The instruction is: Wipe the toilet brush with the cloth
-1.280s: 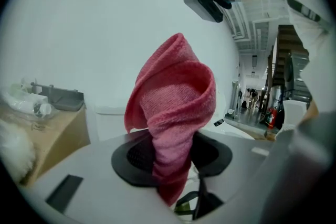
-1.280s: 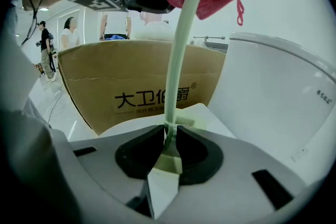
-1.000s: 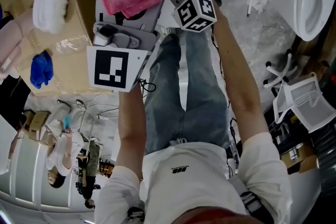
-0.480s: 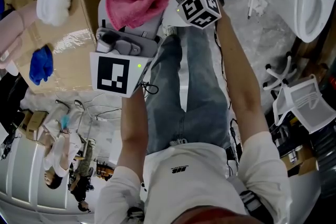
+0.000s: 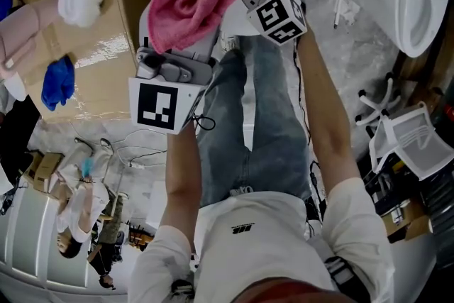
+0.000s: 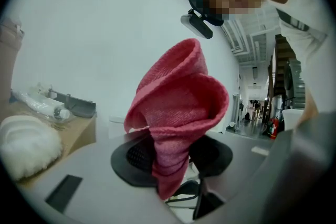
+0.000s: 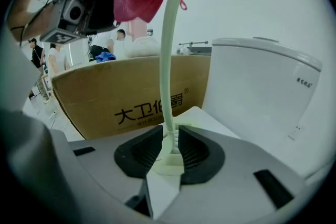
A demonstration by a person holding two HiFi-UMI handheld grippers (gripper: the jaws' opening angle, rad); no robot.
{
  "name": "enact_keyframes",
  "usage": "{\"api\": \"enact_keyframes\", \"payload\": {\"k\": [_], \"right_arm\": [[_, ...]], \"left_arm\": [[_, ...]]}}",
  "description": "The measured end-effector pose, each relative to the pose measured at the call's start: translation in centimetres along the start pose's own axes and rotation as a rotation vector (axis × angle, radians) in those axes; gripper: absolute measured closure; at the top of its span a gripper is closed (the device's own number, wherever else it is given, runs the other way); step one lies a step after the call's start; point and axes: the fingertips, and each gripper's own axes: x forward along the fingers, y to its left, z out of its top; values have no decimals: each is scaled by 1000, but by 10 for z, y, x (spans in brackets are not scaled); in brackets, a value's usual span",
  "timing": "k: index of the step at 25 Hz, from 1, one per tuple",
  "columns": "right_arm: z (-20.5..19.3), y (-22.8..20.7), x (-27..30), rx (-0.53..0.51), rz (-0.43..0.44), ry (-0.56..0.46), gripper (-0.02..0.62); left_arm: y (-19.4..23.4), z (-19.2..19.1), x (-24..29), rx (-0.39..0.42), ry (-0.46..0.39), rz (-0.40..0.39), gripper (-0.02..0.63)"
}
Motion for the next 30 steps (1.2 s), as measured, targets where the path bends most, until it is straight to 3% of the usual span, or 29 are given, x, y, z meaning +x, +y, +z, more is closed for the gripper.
{"api": "enact_keyframes", "payload": {"k": [7, 19, 24, 30], "right_arm": [[32, 7, -51, 77, -49, -130, 513], [131, 10, -194, 220, -192, -381, 554], [162, 20, -245, 270, -234, -410, 589], [204, 34, -283, 256, -260, -425, 591]], "left_arm": [[-4, -3, -18, -5, 28, 17, 431], [-22, 29, -48, -5, 62, 23, 431], [-34, 53, -64, -9, 78, 11, 433], [-50, 92, -80, 3, 85, -36, 433]]}}
